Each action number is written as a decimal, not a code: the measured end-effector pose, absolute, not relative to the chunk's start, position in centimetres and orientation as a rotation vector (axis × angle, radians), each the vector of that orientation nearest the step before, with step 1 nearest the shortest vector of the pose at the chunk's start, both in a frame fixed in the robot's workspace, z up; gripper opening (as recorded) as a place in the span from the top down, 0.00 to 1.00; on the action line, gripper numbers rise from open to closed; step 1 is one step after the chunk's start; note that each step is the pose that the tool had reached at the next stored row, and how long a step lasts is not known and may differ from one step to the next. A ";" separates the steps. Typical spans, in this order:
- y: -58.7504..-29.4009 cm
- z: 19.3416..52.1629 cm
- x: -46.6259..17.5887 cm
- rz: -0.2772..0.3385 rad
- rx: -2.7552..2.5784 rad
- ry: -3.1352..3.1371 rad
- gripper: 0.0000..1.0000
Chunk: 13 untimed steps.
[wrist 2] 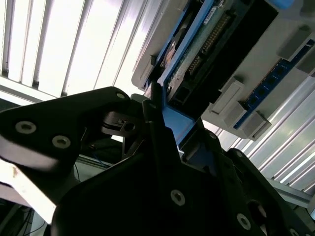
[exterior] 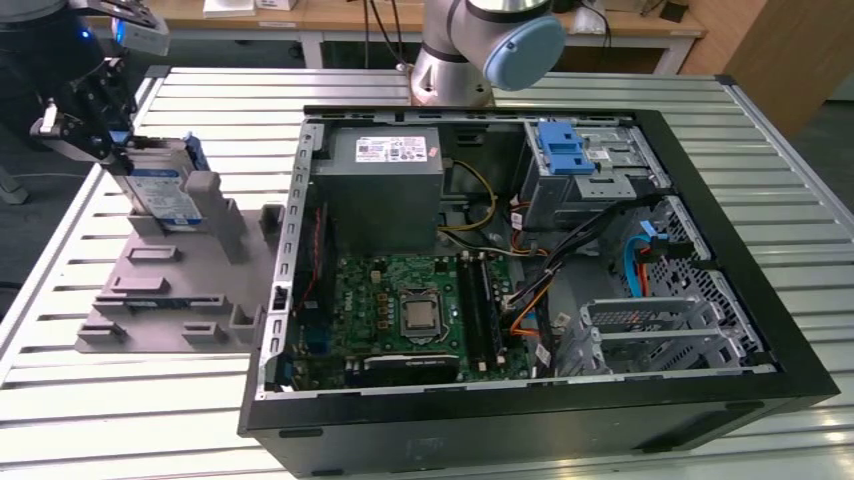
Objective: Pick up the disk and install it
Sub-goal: 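Pick up the disk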
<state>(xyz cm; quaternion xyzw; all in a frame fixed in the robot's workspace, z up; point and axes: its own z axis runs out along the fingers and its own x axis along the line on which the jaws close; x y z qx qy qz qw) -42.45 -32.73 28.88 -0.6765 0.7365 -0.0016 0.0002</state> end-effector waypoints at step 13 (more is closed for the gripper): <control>-32.8 29.1 -42.5 -0.005 -2.175 2.266 0.63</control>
